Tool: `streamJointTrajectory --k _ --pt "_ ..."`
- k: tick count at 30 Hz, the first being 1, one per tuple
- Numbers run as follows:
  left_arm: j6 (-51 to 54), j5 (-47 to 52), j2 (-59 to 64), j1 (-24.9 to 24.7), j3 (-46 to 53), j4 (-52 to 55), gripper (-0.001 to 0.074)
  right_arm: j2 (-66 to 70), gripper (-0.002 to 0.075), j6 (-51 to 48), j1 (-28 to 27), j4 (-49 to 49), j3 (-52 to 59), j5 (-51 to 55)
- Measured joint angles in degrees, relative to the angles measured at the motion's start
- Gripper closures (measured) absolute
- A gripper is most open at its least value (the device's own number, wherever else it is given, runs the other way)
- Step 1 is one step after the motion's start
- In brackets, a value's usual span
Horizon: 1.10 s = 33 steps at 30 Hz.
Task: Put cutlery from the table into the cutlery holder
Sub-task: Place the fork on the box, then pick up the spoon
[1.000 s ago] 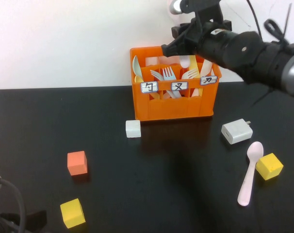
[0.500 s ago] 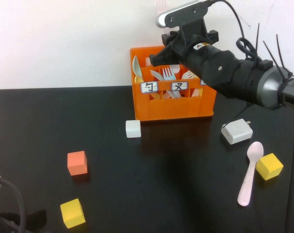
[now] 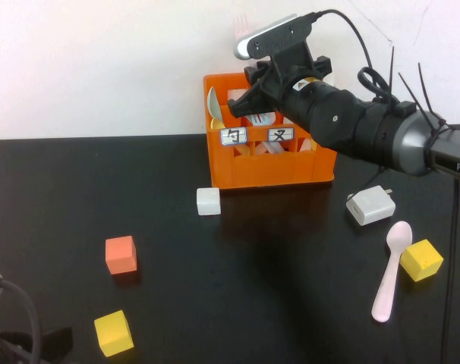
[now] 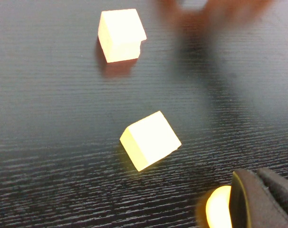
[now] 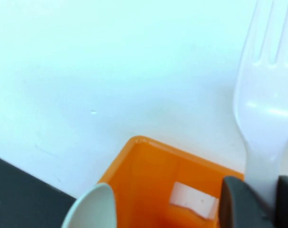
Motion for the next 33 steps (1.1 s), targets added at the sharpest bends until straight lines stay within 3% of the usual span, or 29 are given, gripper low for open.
streamJointTrajectory --k 3,11,20,24,27,31,33 --pt "0.05 0.00 0.00 0.00 0.00 0.00 0.0736 0.00 0.0550 0.04 0.00 -0.24 -0.16 0.97" --pt "0.13 0.00 0.00 0.00 0.00 0.00 0.0736 0.59 0.0324 0.04 0.00 -0.46 -0.38 4.08" --pt "0.19 0.00 0.00 0.00 0.00 0.00 0.0736 0.21 0.0283 -1.13 0.00 -0.46 -0.38 5.15" --pt "0.33 0.00 0.00 0.00 0.00 0.00 0.0736 -3.17 0.0302 -5.17 0.00 -0.46 -0.27 6.88" --pt "0.33 0.00 0.00 0.00 0.00 0.00 0.0736 -7.12 0.0358 -8.57 0.00 -0.58 -0.27 9.89" --pt "0.42 0.00 0.00 0.00 0.00 0.00 0.0736 -12.63 0.0484 -10.89 0.00 -0.91 -0.27 16.58" --pt "0.42 0.00 0.00 0.00 0.00 0.00 0.0736 -15.04 0.0592 -11.28 0.00 -1.19 -0.27 20.59"
